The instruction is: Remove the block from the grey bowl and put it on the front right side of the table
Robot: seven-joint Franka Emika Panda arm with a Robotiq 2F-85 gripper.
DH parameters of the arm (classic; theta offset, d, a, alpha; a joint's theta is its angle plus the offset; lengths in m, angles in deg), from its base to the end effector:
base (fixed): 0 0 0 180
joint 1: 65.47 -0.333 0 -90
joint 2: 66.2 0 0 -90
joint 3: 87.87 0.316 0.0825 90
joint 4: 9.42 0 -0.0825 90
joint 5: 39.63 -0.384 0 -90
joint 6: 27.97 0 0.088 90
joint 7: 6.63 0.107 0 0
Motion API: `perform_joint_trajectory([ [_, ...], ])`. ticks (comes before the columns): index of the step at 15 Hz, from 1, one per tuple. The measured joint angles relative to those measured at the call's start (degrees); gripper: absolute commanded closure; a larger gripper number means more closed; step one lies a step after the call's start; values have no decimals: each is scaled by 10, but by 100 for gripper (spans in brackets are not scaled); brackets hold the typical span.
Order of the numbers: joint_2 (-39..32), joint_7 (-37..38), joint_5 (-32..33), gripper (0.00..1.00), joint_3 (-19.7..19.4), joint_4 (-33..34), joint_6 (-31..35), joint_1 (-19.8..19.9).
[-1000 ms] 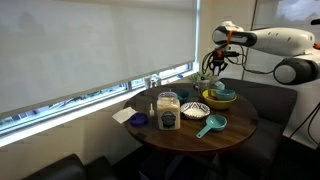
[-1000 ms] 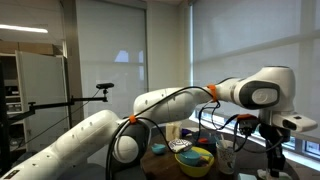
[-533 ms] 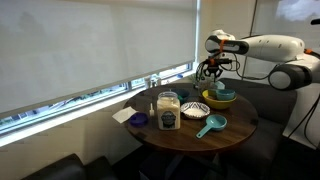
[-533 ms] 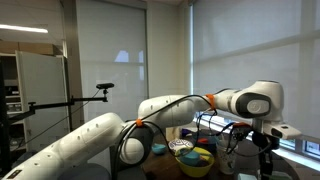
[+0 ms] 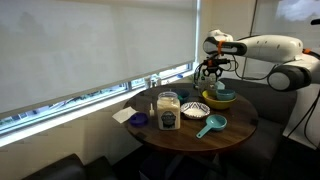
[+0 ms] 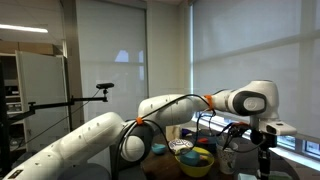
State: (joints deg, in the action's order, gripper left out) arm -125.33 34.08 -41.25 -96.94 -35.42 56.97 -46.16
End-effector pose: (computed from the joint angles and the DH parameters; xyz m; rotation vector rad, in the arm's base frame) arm 0.7162 -0.3000 0.4348 2.5664 -1.6208 0.0269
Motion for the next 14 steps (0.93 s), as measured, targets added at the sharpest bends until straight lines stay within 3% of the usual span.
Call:
perform_joint_trajectory([
  [1, 0, 1, 0, 5, 0, 0, 0, 0],
  [3, 2, 1, 0, 0, 1, 1, 0, 0],
  [9, 47, -2, -2, 0, 7, 16, 22, 2],
  [14, 112, -90, -2, 0, 9, 29, 87, 1],
])
